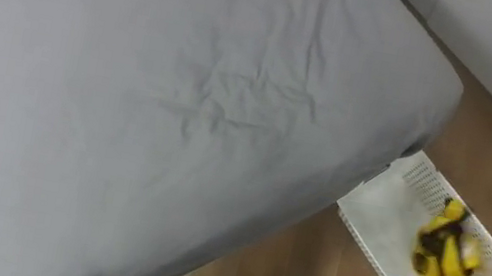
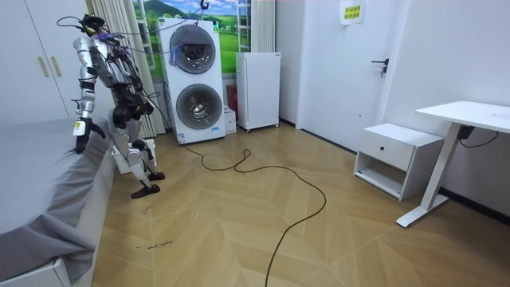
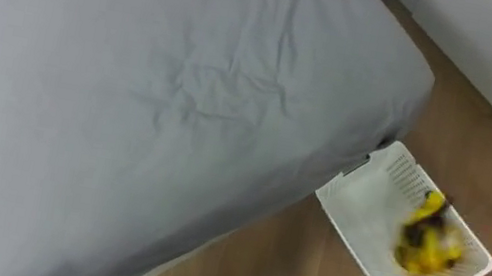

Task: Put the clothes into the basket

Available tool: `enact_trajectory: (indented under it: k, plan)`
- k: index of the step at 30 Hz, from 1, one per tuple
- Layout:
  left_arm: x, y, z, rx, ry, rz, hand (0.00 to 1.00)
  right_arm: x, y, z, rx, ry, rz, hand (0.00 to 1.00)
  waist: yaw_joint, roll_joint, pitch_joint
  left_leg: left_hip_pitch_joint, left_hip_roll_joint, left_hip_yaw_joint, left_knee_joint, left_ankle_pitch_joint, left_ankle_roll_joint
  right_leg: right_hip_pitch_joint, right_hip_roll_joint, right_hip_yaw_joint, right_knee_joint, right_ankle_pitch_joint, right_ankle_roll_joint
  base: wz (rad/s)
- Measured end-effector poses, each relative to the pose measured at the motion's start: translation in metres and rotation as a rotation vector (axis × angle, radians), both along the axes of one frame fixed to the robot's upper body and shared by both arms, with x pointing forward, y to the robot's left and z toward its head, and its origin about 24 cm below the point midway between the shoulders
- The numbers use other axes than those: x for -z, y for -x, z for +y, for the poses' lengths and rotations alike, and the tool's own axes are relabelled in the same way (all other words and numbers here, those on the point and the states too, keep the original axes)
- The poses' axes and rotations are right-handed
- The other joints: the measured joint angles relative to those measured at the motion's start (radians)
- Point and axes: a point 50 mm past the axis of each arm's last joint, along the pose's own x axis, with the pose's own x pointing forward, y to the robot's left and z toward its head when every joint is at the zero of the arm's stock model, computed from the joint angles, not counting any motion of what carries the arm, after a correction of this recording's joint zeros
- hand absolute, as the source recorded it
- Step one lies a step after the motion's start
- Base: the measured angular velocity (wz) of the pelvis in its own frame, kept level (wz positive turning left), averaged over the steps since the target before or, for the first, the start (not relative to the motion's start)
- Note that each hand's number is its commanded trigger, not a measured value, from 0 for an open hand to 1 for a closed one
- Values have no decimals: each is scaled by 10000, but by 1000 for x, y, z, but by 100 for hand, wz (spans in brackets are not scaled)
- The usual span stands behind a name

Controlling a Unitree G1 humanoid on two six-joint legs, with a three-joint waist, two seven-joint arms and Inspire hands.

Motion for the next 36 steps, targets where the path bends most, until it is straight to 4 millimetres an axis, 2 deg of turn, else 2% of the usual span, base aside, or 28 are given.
enact_trajectory:
  k: [4, 8, 15, 18, 22, 24, 26, 27, 29, 32, 36]
  plan:
    - [-1, -1, 1, -8, -32, -106, 0, -1, 0, 0, 125, 90, -82, 0, -3, -64, -26, -35, 22, -52, 39, 0, 0, 17, -7, -92, -12, 4, -7, 7]
    - [-1, -2, 1, -476, 93, -344, 0, 6, 9, -1, 434, 21, 215, 0, -4, -171, -55, -37, 38, -189, 45, 1, 2, 96, -13, -245, -57, 17, -31, 8]
    - [-2, -3, 3, -549, 89, -383, 0, 14, 20, 0, 622, -81, 677, 0, 3, -200, -66, 23, 138, -192, 135, 1, 1, 372, 22, -418, -294, 76, -92, 5]
    - [-2, -3, 5, -543, 68, -383, 0, 17, 26, 0, 689, -137, 800, 0, 61, -222, -55, 226, 197, -181, 135, 0, 0, 687, 56, -511, -454, 95, -120, 9]
    - [-2, -5, 4, -573, 104, -493, 0, 20, 33, -1, 835, -248, 891, 0, 251, -372, 15, 522, 240, -234, 126, 0, -1, 1151, 21, -773, -657, 104, -137, 12]
    - [-4, -7, 5, -519, 74, -624, 0, 24, 39, 1, 1130, -545, 795, 0, 320, -465, 2, 699, 227, -250, 36, 1, -2, 1359, -7, -922, -686, 68, -148, 23]
    - [-5, -5, 8, -568, 34, -785, 0, 36, 48, 10, 1137, -972, 1001, 0, 487, -676, -68, 1027, 232, -311, -68, 7, -12, 1748, -3, -1025, -810, 38, -166, 12]
    - [-6, -4, 8, -580, 38, -802, 0, 39, 50, 13, 1097, -1082, 1037, 0, 487, -767, -58, 1100, 236, -394, -80, 9, -15, 1904, -16, -1147, -916, 43, -173, 35]
    - [-7, -3, 8, -408, -38, -927, 0, 53, 68, 23, 1121, -1598, 1373, 0, 514, -919, -193, 1433, 219, -776, -168, 22, -40, 2527, -32, -1550, -1344, 56, -169, 55]
    - [-7, 1, 9, -128, -144, -847, 0, 69, 80, 43, 711, -2272, 1719, 0, 580, -1166, -285, 1969, 200, -1103, -338, 20, -44, 3493, -38, -1992, -2041, 176, -138, 37]
    - [-7, 1, 8, -83, -121, -891, 0, 85, 86, 67, -42, -3108, 2120, 0, 791, -1384, -298, 2550, 141, -1416, -534, 19, -47, 4396, -45, -2234, -2614, 244, -55, 27]
